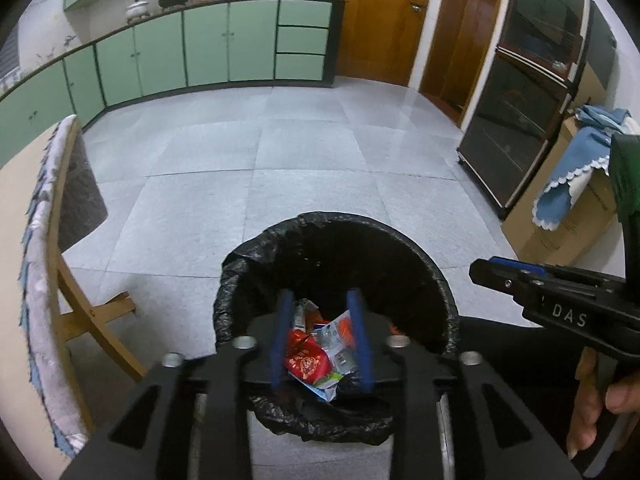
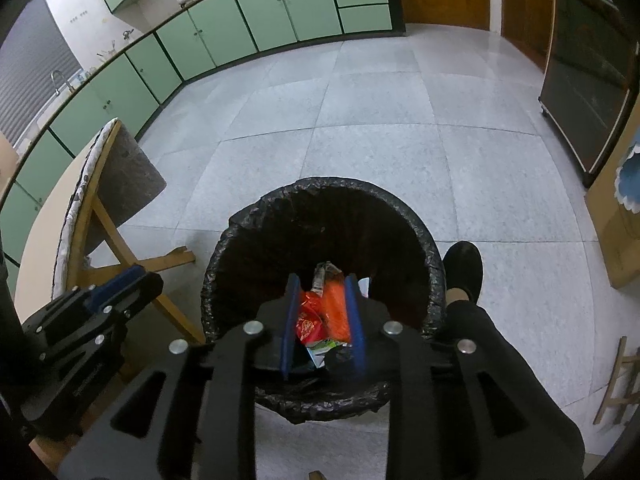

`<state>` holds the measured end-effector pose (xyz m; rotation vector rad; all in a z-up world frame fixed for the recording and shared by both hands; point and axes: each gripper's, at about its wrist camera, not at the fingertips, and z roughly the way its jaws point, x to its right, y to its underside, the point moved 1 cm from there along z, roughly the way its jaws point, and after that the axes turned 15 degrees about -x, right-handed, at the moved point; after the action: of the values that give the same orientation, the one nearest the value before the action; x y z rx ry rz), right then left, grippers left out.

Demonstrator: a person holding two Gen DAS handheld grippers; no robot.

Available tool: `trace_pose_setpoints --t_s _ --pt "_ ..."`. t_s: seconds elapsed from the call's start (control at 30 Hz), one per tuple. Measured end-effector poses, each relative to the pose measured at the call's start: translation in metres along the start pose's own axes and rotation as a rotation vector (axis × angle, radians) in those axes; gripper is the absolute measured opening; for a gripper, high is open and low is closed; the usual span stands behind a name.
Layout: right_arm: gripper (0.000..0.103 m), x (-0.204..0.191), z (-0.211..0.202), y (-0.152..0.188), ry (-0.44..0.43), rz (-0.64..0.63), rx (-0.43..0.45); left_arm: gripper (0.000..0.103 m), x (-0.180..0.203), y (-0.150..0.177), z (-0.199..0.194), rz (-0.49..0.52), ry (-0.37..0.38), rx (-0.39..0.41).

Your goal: Collect trash

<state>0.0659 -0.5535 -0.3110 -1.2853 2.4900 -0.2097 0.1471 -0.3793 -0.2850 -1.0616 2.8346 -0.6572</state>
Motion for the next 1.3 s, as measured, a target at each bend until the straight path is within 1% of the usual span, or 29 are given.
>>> trace_pose_setpoints --t_s 0.1,0.17,0.2,0.23,0.3,0.4,0.47,0.53,0.6,0.63,0.67,0.7,0.73,0.77,0.83,1.0,1.13,1.2,1.3 --pt "0.025 -0.003 -0.003 0.002 0.001 -0.007 0.005 0.037 -0.003 0.003 -0.004 -0.007 -0.005 0.005" --pt "0.025 -0.006 -0.006 0.004 0.005 -0.011 0.008 0.044 -0.004 0.005 -0.008 -0.009 -0.015 0.01" --pt "0.025 -0.008 -0.008 0.006 0.008 -0.013 0.01 0.045 -0.005 0.006 -0.011 -0.014 -0.02 0.014" --pt "0.029 -0.009 -0.01 0.007 0.012 -0.015 0.013 0.048 -0.007 0.007 -0.014 -0.021 -0.021 0.018" --pt "0.034 -0.013 -0.018 0.011 0.022 -0.023 0.026 0.049 -0.008 0.01 -0.022 -0.025 -0.025 0.027" --pt "0.039 -0.019 -0.031 0.017 0.025 -0.034 0.045 0.057 -0.011 0.017 -0.041 -0.038 -0.046 0.056" --pt "0.043 -0.025 -0.041 0.022 0.029 -0.044 0.062 0.064 -0.015 0.022 -0.054 -0.056 -0.06 0.072" --pt "0.052 -0.031 -0.054 0.028 0.036 -0.057 0.085 0.066 -0.018 0.027 -0.069 -0.073 -0.067 0.094" --pt "0.056 -0.04 -0.068 0.035 0.038 -0.07 0.104 0.071 -0.022 0.033 -0.087 -0.093 -0.081 0.119" --pt "0.061 -0.042 -0.073 0.036 0.039 -0.074 0.11 0.075 -0.025 0.034 -0.094 -0.1 -0.088 0.128" --pt "0.063 -0.046 -0.079 0.039 0.042 -0.08 0.116 0.079 -0.026 0.038 -0.103 -0.109 -0.099 0.141" --pt "0.067 -0.05 -0.087 0.042 0.047 -0.085 0.127 0.081 -0.028 0.042 -0.113 -0.116 -0.111 0.152" --pt "0.072 -0.055 -0.095 0.046 0.055 -0.093 0.139 0.085 -0.029 0.046 -0.122 -0.123 -0.13 0.161" --pt "0.074 -0.06 -0.101 0.049 0.062 -0.1 0.149 0.09 -0.03 0.049 -0.129 -0.129 -0.145 0.167" --pt "0.084 -0.071 -0.12 0.057 0.084 -0.121 0.189 0.097 -0.032 0.057 -0.15 -0.146 -0.179 0.193" --pt "0.09 -0.095 -0.167 0.075 0.136 -0.178 0.284 0.097 -0.039 0.079 -0.192 -0.179 -0.222 0.23" --pt "0.096 -0.113 -0.199 0.089 0.162 -0.207 0.334 0.097 -0.04 0.096 -0.232 -0.212 -0.246 0.27" --pt "0.098 -0.12 -0.213 0.096 0.163 -0.209 0.353 0.097 -0.039 0.101 -0.25 -0.223 -0.268 0.276" --pt "0.098 -0.131 -0.234 0.109 0.183 -0.207 0.392 0.097 -0.036 0.112 -0.28 -0.234 -0.313 0.325"
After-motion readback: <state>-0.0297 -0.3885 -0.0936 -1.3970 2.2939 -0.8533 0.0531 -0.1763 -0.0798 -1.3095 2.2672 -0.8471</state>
